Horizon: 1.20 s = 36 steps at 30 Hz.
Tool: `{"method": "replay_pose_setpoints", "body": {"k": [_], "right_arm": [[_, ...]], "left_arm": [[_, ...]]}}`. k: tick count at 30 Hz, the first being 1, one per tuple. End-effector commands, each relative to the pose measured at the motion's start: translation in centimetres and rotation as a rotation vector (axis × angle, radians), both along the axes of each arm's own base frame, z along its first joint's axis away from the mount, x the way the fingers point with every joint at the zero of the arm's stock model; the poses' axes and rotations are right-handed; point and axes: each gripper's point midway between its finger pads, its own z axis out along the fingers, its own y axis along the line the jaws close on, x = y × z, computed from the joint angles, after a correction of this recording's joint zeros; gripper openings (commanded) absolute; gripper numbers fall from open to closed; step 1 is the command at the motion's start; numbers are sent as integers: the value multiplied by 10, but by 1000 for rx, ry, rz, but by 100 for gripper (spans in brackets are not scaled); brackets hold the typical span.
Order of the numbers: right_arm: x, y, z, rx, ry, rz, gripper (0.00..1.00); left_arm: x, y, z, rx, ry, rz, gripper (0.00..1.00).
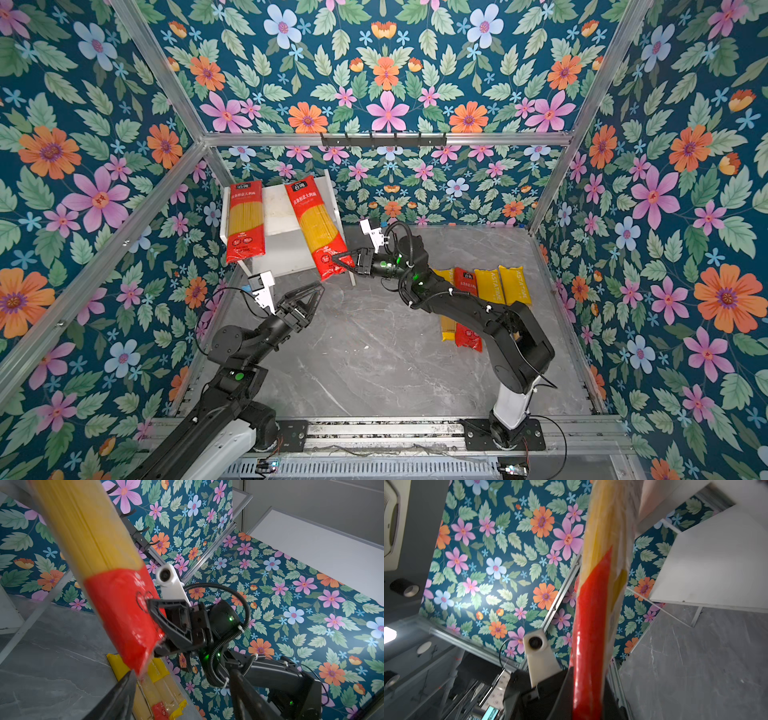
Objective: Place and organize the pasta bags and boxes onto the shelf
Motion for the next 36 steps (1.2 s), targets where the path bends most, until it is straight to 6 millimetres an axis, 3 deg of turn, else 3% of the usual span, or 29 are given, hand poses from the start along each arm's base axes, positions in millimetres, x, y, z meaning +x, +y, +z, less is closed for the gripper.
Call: {"method": "replay_pose_setpoints", "body": {"k": [1, 5, 11, 15, 21, 31, 36], "right_arm": [[18, 9, 26, 36, 17, -57, 0], [30, 29, 48, 59, 50, -77, 0], [38, 68, 48, 29, 132, -113, 0], [39, 95, 51, 29, 151, -100, 0], [46, 107, 47, 27, 176, -119, 0], [39, 124, 41, 13, 205, -114, 0], [38, 127, 38, 8, 224, -96, 9]], "left_arm": [[-6, 1, -6, 18, -45, 14, 73], [-6, 2, -29, 58, -20, 45, 73], [5, 12, -78, 72, 91, 129, 71], [6, 11, -92, 73, 122, 127, 71], [5, 6, -95, 90, 125, 115, 70], [8, -2, -93, 105, 117, 97, 70], [7, -6, -90, 107, 110, 94, 70]]}}
